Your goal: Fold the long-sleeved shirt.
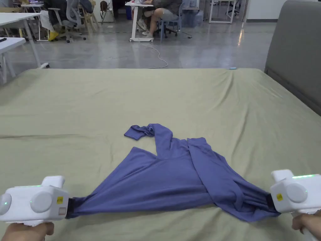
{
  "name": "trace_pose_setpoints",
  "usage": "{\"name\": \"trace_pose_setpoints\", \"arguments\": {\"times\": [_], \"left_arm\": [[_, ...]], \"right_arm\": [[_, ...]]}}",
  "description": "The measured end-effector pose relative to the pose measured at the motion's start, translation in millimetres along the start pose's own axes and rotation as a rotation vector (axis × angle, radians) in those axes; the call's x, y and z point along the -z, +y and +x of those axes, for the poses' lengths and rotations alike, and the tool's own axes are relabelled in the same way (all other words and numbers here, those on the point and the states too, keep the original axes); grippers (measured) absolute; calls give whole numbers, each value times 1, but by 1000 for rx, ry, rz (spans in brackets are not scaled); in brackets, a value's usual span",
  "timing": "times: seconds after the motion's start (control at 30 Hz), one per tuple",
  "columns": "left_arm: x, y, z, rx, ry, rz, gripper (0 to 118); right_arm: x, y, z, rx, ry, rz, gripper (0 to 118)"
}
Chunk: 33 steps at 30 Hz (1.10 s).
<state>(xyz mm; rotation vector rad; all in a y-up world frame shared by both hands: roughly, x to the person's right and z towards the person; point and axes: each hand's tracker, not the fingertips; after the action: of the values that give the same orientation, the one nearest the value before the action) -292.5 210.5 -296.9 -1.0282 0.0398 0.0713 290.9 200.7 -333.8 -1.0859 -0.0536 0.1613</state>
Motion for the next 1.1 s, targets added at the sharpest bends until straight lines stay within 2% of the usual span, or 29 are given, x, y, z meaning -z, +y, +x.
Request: {"name": "trace_pose_setpoints", "arguments": {"times": [0.07, 0.1, 0.13, 0.17, 0.2, 0.23, 0.33, 0.43, 0.47, 0.5, 0.53, 0.57, 0.6, 0.67, 0.73, 0.77, 0.8, 0.83, 0.87, 1.0, 1.03, 1.07, 1.1], "left_arm": [[6, 2, -7, -15, -8, 14, 0], [5, 5, -6, -14, -16, 15, 1], [2, 8, -6, -16, -19, 16, 21], [-1, 12, -4, -11, -24, 26, 57], [-5, 16, -2, 4, -13, 35, 93], [-7, 20, -2, 24, -2, 46, 117], [-27, 29, 1, 53, -24, 130, 118], [-42, 42, 4, 26, -37, 146, 118], [-46, 47, 5, 18, -48, 145, 118], [-49, 49, 6, 12, -64, 160, 110], [-51, 50, 7, 13, -82, 183, 73], [-55, 48, 14, 18, -73, 182, 22], [-50, 48, 17, 26, -50, 169, 0], [-47, 47, 16, 30, -36, 160, 0], [-42, 42, 16, -7, -62, 128, 0], [-37, 41, 15, -25, -66, 116, 9], [-30, 39, 13, -27, -62, 98, 41], [-15, 37, 7, -19, -46, 75, 94], [-3, 34, 6, -5, -36, 38, 115], [35, 26, -5, -33, 37, -58, 116], [41, 25, -7, -43, 44, -81, 108], [48, 23, -9, -60, 46, -93, 92], [53, 23, -10, -67, 44, -91, 70]], "right_arm": [[6, -2, -2, 3, 1, -13, 0], [4, 1, -2, -1, 12, -18, 7], [0, 2, -1, -7, 17, -18, 35], [-3, 5, 0, -7, 18, -18, 69], [-6, 9, 3, -4, 14, -19, 96], [-10, 11, 5, 6, 3, -20, 106], [-40, 22, 15, 30, -53, 85, 106], [-64, 36, 22, 79, -20, 163, 106], [-71, 40, 22, 96, 7, 188, 103], [-79, 43, 22, 107, 39, 223, 91], [-87, 43, 17, 106, 59, 236, 45], [-87, 45, 14, 104, 58, 211, 0], [-85, 45, 9, 110, 44, 207, 0], [-82, 41, 1, 55, 74, 195, 0], [-75, 37, -4, 56, 89, 186, 0], [-71, 36, -6, 57, 101, 174, 0], [-69, 33, -7, 56, 108, 164, 0], [-66, 32, -8, 56, 109, 161, 0], [-62, 31, -9, 53, 107, 155, 0], [-55, 32, -10, 53, 104, 128, 0], [-53, 33, -10, 55, 110, 124, 0], [-53, 38, -12, 56, 113, 119, 0], [-51, 41, -14, 55, 111, 114, 0]]}}
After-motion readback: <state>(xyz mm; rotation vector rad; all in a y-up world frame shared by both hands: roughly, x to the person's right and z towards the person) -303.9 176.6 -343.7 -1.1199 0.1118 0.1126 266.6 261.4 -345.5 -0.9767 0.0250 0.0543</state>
